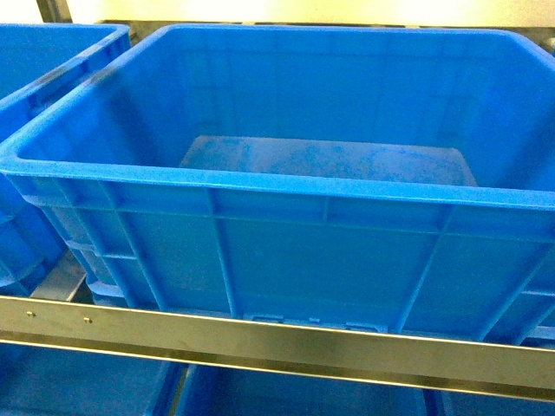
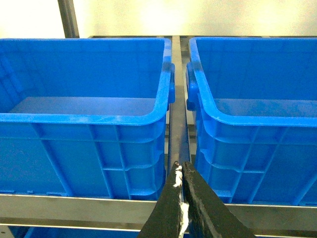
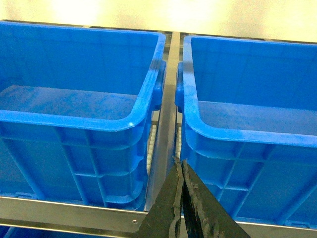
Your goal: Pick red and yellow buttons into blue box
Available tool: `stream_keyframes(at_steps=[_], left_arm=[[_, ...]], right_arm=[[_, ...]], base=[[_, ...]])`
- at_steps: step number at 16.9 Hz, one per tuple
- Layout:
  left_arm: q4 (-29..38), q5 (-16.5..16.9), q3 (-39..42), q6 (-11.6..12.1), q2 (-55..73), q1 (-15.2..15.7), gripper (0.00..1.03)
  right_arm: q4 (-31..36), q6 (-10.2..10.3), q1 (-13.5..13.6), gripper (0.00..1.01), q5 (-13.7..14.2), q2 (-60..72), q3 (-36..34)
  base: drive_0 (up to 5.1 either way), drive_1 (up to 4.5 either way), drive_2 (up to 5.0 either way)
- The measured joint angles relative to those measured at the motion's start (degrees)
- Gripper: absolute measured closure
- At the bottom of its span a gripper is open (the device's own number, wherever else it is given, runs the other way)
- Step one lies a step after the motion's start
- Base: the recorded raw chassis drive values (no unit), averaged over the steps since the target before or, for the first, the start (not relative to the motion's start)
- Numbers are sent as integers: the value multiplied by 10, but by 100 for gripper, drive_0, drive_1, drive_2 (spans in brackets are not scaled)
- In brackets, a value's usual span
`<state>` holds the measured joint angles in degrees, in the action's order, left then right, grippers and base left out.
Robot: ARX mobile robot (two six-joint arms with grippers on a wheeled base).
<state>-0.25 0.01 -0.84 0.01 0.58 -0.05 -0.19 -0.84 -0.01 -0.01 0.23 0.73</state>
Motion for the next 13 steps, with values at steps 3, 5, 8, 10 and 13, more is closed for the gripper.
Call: stream_keyframes(at_steps=[3,5,8,10,13], left_arm=[[0,0,0,0,0,0,101],[0,0,0,0,0,0,101],[0,0,0,0,0,0,77],[0,0,0,0,0,0,57],[0,0,0,0,0,0,23]], right_arm=[[0,0,0,99,0,0,0],[0,0,0,99,0,0,0],[0,0,0,79,0,0,0],[0,0,0,59,0,0,0],[0,0,0,24,0,0,0]], base=[[0,0,0],[0,0,0],[0,0,0],[0,0,0],[0,0,0]])
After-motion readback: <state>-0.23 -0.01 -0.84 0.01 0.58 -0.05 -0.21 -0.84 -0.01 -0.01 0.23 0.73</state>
